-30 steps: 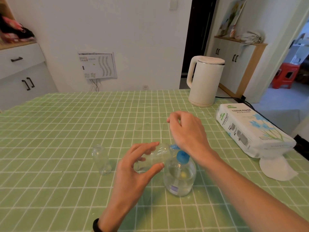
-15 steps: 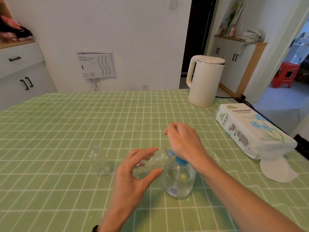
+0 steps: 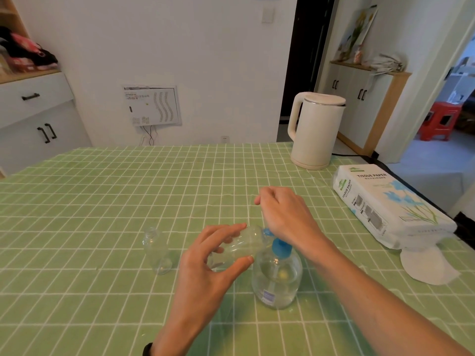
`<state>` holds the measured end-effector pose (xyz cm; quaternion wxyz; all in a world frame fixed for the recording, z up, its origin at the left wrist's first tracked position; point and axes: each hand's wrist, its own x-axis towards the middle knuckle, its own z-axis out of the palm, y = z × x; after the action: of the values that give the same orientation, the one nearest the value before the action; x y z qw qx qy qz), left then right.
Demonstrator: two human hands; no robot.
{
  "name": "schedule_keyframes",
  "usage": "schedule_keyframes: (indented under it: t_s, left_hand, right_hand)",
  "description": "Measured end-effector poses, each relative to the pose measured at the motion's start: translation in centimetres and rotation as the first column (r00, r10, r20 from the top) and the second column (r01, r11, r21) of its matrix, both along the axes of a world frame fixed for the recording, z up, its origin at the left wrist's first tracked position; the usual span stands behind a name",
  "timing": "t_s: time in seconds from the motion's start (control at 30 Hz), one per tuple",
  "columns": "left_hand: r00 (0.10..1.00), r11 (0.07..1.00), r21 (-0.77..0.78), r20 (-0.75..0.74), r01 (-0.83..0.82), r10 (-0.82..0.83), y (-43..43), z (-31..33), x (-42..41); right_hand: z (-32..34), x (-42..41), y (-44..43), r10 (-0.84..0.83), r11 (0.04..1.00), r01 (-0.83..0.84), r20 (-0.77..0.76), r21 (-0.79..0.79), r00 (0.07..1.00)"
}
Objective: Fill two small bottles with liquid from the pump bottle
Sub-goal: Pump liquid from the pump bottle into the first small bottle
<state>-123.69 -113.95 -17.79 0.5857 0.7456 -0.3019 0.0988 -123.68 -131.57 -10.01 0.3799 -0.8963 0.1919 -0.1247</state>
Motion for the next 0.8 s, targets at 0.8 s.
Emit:
schedule_keyframes:
  t_s: [0.8]
  left_hand:
    - [1.000,1.000,-0.006,-0.017,-0.011,0.011,0.1,-0.2,0.2]
  right_hand:
    - [0.3,-0.6,0.2,-0.038,0.996,0.034,0.039,0.088,0.999]
